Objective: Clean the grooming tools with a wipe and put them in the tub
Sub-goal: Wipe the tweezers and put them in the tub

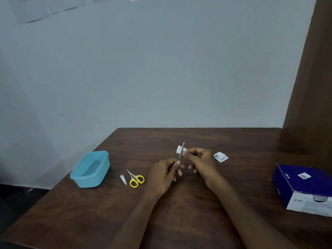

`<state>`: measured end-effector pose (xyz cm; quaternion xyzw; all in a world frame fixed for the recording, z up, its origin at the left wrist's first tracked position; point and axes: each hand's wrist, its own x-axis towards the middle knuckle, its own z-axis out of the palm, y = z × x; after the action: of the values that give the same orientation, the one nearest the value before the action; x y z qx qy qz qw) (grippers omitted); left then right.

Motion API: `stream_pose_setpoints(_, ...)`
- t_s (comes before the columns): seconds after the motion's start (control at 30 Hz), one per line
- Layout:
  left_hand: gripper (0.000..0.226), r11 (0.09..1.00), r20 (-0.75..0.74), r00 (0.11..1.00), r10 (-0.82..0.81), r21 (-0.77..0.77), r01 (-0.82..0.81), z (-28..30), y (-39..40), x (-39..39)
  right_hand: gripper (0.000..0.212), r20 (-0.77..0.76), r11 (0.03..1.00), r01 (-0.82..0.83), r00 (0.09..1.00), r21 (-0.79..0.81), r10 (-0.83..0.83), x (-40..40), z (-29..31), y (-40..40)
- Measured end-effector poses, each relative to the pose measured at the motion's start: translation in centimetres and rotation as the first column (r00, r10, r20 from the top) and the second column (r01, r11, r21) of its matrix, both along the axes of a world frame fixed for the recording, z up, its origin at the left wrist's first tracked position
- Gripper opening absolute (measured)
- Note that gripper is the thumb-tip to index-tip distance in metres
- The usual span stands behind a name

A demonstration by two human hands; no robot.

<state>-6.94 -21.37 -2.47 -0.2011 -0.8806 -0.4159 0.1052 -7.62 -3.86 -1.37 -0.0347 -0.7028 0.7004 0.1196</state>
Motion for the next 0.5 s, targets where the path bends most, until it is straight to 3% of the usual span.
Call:
stream_pose_setpoints(0.2, 0.03, 1.0, -0.021, 1.0, 0.015, 0.027, -0.014, 0.02, 0.08, 0.26, 0.005, 0.02, 0.997, -0.028, 0.999, 0.078, 0.026, 0.15, -0.04, -0.15)
stream_pose_setpoints(0.37, 0.031, 0.999, -0.016, 0.999, 0.032, 0.014, -0.031, -0.03, 0.2, 0.18, 0.008, -0.021, 0.994, 0.102, 0.994, -0.048, -0.103, 0.1, 0.2, -0.21)
stream_pose_setpoints(0.5, 0.032, 0.999, -0.006, 0.999, 0.038, -0.016, -0.038, 0.0, 0.23, 0.13, 0.013, -0.083, 0.982, 0.184, 0.979, -0.029, -0.186, 0.31, 0.42, 0.06)
